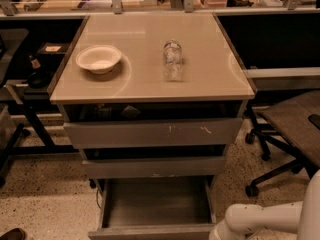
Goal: Close bottom drawer
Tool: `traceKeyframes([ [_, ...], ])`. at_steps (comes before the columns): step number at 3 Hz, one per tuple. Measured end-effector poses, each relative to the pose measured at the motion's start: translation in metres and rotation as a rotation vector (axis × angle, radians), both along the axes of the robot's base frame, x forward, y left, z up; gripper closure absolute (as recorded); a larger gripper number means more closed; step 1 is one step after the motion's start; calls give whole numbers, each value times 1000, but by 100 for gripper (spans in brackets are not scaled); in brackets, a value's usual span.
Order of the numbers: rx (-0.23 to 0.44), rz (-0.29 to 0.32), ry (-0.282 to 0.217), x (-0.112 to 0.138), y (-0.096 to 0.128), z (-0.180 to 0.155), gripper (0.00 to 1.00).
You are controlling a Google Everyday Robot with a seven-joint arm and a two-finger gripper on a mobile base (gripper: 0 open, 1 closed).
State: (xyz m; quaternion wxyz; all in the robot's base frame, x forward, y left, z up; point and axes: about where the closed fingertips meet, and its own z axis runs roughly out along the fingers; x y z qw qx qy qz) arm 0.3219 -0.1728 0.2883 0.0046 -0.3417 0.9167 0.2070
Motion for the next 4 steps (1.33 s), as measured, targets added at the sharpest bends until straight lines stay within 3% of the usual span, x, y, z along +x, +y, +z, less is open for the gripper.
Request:
traceKeyframes([
  [1, 9, -13, 14, -2, 1, -9, 100],
  [3, 0, -127, 18, 10, -8, -75, 100],
  [4, 0, -127, 18, 10, -8, -75, 100],
])
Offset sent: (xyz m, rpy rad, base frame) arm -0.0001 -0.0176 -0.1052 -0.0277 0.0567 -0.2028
